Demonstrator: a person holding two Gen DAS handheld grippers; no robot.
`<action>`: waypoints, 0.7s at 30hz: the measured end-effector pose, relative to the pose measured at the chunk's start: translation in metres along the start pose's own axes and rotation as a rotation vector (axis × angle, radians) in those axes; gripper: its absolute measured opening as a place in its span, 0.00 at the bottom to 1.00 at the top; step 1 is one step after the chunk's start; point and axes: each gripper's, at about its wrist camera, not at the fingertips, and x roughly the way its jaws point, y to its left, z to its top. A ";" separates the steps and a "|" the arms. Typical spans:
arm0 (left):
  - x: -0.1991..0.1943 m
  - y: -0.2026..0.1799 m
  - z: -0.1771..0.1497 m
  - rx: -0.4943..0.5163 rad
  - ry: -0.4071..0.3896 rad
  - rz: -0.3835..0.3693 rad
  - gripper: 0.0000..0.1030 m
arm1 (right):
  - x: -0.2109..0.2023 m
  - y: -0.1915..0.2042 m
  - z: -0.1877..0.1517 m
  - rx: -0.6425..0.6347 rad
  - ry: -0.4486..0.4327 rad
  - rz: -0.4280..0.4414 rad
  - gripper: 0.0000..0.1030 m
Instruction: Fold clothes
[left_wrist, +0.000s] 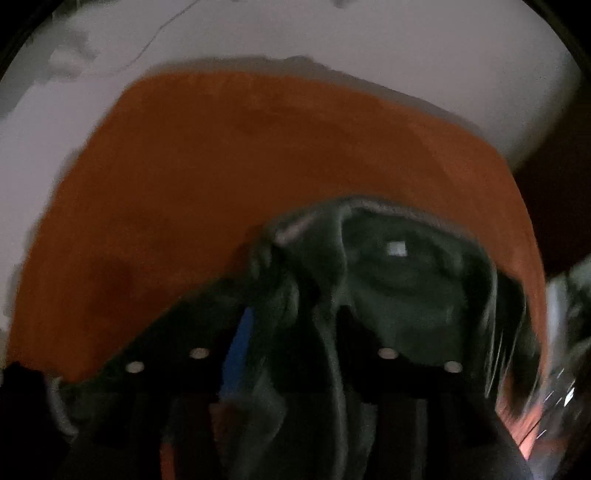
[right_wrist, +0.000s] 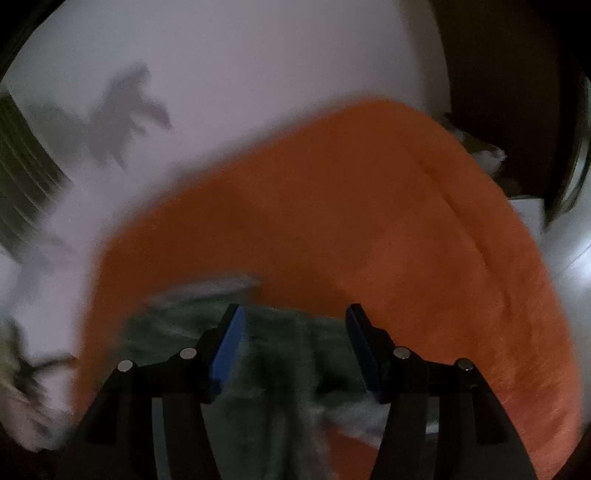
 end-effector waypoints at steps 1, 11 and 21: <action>-0.011 -0.002 -0.015 0.039 -0.016 0.004 0.55 | -0.030 -0.001 -0.011 -0.020 -0.049 0.030 0.55; -0.085 0.016 -0.302 0.160 0.026 -0.061 0.57 | -0.147 -0.044 -0.222 0.078 0.266 0.218 0.79; -0.054 0.098 -0.351 -0.134 0.135 -0.102 0.57 | -0.106 -0.071 -0.363 0.094 0.521 -0.068 0.79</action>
